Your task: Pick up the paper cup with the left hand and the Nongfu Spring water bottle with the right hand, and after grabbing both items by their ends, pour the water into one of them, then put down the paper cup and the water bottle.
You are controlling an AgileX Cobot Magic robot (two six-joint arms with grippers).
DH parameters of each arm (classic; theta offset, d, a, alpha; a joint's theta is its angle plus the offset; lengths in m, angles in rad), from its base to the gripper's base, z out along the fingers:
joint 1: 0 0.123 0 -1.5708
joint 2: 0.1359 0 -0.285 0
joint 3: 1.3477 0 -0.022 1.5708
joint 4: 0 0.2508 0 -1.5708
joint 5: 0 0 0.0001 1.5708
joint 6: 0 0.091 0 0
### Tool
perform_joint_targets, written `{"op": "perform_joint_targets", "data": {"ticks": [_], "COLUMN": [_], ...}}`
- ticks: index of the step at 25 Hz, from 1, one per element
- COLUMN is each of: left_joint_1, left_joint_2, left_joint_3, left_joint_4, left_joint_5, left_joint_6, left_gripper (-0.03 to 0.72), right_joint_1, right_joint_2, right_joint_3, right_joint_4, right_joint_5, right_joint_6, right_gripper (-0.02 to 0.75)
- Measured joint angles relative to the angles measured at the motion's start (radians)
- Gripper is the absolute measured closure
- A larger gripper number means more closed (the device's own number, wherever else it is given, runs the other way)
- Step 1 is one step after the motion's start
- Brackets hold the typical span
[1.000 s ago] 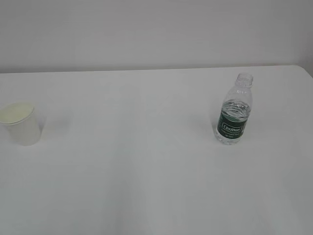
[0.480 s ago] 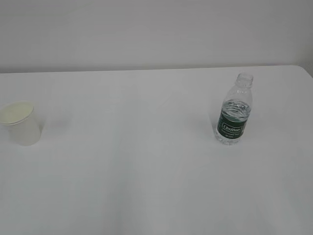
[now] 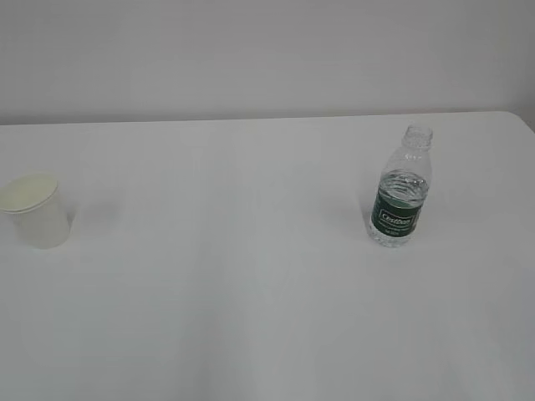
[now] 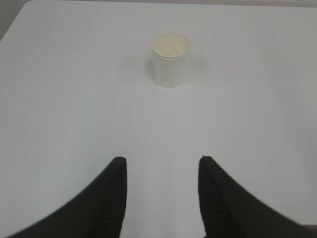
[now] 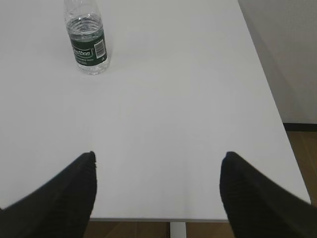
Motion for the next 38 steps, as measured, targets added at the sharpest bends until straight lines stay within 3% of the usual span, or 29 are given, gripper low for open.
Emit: {"op": "perform_joint_targets", "data": {"ticks": [16, 24, 38], "left_joint_1": [0.000, 0.000, 0.000], "left_joint_2": [0.002, 0.135, 0.365], "left_joint_3": [0.000, -0.024, -0.046], "left_joint_4": [0.000, -0.027, -0.066], "left_joint_5": [-0.001, -0.030, -0.440], "left_joint_6": [0.000, 0.000, 0.000], "left_gripper": [0.353, 0.353, 0.353], "right_joint_1": [0.000, 0.000, 0.000], "right_joint_2": [0.000, 0.032, 0.149], "right_joint_3": [-0.015, -0.021, -0.021], "right_joint_4": [0.006, 0.114, 0.167], "right_joint_5": [-0.049, -0.171, -0.402], "right_joint_6": [0.000, 0.000, 0.000], "right_gripper": [0.148, 0.148, 0.148]}}
